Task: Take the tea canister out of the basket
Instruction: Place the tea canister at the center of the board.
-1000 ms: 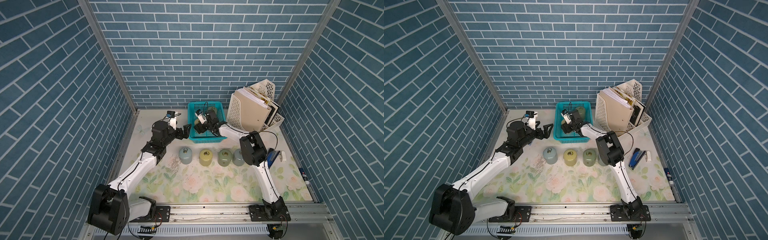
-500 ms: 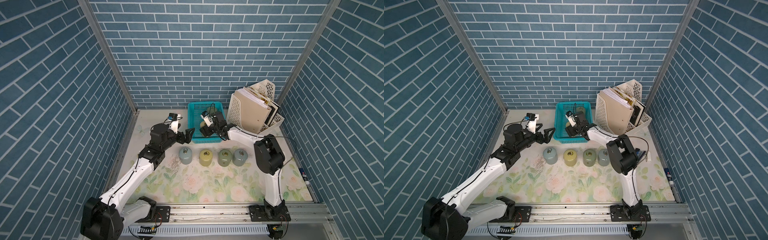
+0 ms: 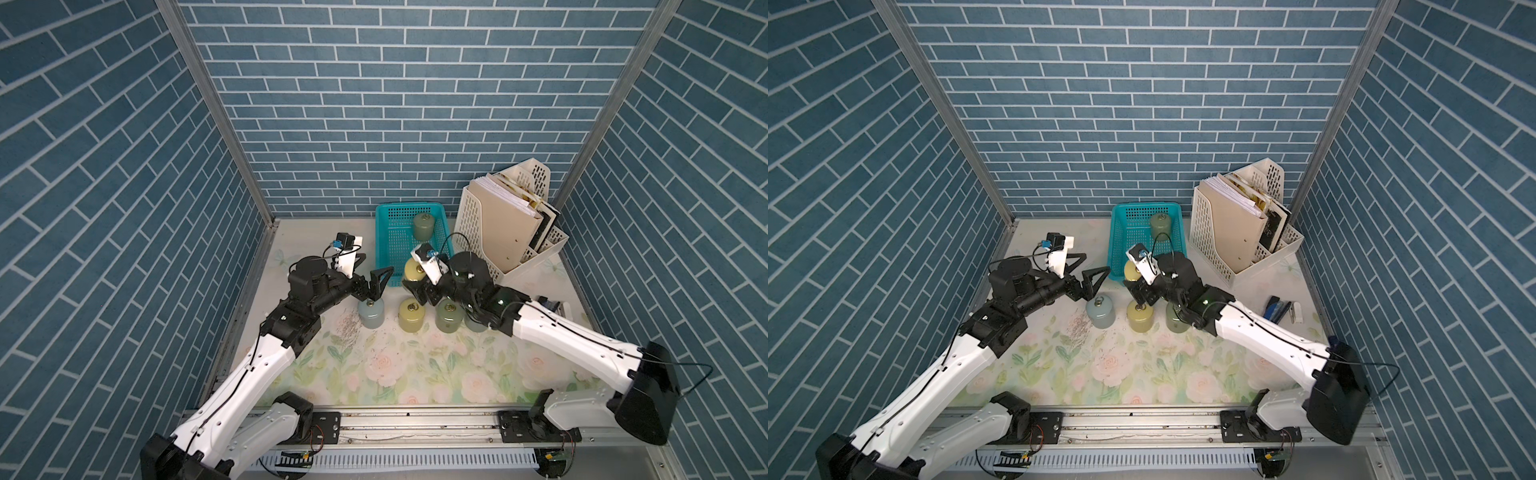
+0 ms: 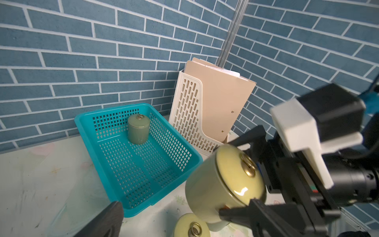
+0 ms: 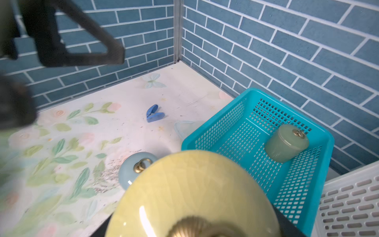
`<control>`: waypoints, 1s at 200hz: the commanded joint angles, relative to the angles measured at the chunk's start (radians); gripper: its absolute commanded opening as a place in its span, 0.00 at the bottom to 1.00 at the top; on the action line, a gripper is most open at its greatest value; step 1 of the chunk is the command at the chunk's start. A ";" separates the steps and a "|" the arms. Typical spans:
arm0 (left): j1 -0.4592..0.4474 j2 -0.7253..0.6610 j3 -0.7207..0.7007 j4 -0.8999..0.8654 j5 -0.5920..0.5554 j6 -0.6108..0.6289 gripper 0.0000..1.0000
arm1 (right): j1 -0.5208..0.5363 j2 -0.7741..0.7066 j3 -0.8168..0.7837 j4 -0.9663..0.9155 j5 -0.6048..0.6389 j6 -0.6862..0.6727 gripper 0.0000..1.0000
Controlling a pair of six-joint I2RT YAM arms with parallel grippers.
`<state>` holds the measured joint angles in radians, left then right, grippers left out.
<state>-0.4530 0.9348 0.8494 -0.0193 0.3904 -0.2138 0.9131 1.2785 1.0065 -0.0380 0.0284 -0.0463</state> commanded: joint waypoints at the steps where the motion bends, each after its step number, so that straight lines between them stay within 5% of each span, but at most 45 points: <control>1: -0.021 -0.046 -0.039 -0.033 0.035 -0.005 1.00 | 0.047 -0.109 -0.095 0.029 0.097 0.099 0.00; 30: -0.098 -0.059 -0.096 -0.023 0.003 -0.022 1.00 | 0.134 -0.227 -0.227 -0.059 0.270 0.217 0.00; 95: -0.328 -0.050 -0.211 0.174 -0.168 -0.064 1.00 | 0.164 -0.465 -0.478 -0.122 0.424 0.502 0.00; 200: -0.444 0.119 -0.210 0.313 -0.188 -0.056 1.00 | 0.165 -0.556 -0.627 -0.261 0.542 0.760 0.00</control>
<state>-0.8867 1.0386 0.6388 0.2436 0.2092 -0.2768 1.0729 0.7586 0.3706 -0.3088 0.4961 0.6197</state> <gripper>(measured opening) 1.000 0.839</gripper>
